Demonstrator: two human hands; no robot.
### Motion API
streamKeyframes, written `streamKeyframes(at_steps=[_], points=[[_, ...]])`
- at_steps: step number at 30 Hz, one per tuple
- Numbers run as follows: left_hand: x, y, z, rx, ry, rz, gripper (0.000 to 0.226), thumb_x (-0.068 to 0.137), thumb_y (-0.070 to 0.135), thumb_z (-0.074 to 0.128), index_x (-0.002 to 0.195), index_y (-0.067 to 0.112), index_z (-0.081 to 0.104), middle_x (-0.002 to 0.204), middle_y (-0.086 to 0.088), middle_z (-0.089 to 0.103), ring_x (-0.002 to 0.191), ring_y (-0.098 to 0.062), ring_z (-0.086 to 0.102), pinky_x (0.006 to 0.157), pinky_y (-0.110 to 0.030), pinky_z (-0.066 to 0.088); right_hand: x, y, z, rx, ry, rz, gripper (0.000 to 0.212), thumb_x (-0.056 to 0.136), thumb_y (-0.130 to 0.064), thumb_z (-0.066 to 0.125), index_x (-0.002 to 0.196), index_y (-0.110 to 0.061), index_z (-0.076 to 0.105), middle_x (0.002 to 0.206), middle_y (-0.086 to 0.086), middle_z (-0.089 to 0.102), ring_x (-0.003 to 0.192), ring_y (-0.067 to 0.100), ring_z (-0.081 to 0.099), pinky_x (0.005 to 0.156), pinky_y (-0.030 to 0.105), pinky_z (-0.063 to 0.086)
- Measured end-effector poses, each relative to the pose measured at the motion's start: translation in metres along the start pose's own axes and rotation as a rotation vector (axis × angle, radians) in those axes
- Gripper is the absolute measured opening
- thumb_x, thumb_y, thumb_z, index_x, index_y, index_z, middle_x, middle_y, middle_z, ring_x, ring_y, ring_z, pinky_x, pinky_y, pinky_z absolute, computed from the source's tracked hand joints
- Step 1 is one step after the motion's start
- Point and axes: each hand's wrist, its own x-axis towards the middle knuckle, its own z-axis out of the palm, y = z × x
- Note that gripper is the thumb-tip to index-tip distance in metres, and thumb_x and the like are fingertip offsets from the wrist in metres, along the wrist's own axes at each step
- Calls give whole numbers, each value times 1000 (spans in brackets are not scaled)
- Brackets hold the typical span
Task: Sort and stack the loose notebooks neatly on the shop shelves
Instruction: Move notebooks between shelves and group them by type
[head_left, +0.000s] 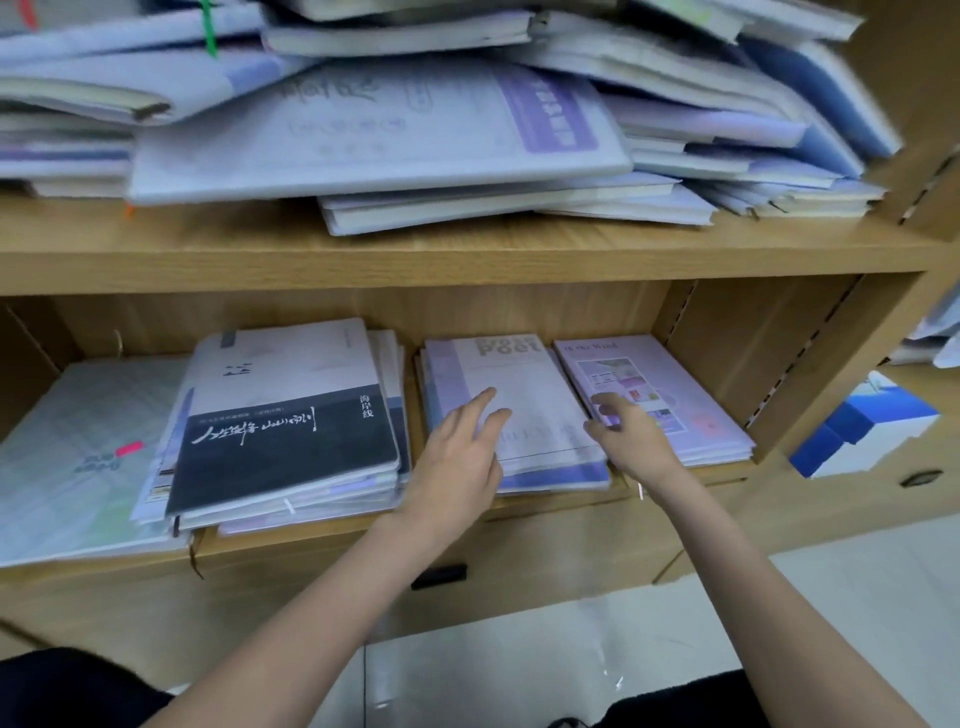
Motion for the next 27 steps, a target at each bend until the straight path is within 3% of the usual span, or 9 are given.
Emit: streamKeyframes(at_steps=[2,4,8,12,14,17,23,25,27], points=[[-5,0,-15,15,127,117,46,76,-3,58,120,6,55,131,-16,52,114,-30,51,94,-41,46,-19,-5,-13,151,17,-7,39,93,-16,55,130,-9,50,124,11,55,110,29,54,92,39,46],[-6,4,-39,49,223,201,44,75,3,46,119,9,51,125,-14,55,110,-26,47,91,-40,44,-39,-13,-29,276,49,-32,32,92,-13,55,124,-9,55,117,10,59,100,27,59,84,38,51],[7,21,-97,94,429,327,43,75,5,43,117,10,49,120,-14,58,107,-27,47,88,-36,37,-77,-50,-79,498,244,-213,14,93,-7,54,105,-12,60,101,15,66,87,23,65,66,23,56],[24,44,-150,178,608,450,40,75,5,46,114,11,51,117,-13,60,105,-26,48,87,-36,35,-103,-93,-129,522,409,-457,15,91,-11,58,101,-22,61,98,5,69,91,17,65,78,34,55],[38,54,-172,210,664,479,41,74,5,46,114,12,51,117,-12,60,105,-25,47,88,-36,34,-103,-109,-149,440,446,-532,20,90,-14,61,109,-20,58,103,0,67,94,14,63,82,31,52],[64,67,-198,250,711,439,42,74,7,47,115,11,52,120,-12,58,106,-27,45,89,-38,34,-88,-131,-178,243,499,-562,37,88,-20,64,123,-15,51,117,-4,54,101,9,52,75,12,42],[123,77,-231,406,630,380,45,70,18,47,112,8,59,120,-14,58,110,-28,45,90,-39,33,-24,-151,-226,-241,572,-496,56,87,-27,64,137,-15,41,143,9,33,131,29,32,105,40,30],[140,77,-235,497,552,377,46,67,20,47,110,8,61,116,-14,60,105,-31,54,90,-41,41,-5,-153,-233,-370,526,-459,57,88,-23,61,140,-18,38,148,9,30,133,32,31,106,45,30],[156,76,-240,564,451,368,46,61,21,54,104,8,65,105,-13,65,92,-31,62,83,-39,48,11,-152,-239,-411,528,-471,49,91,-11,54,138,-18,43,139,12,44,123,33,44,98,43,40]])
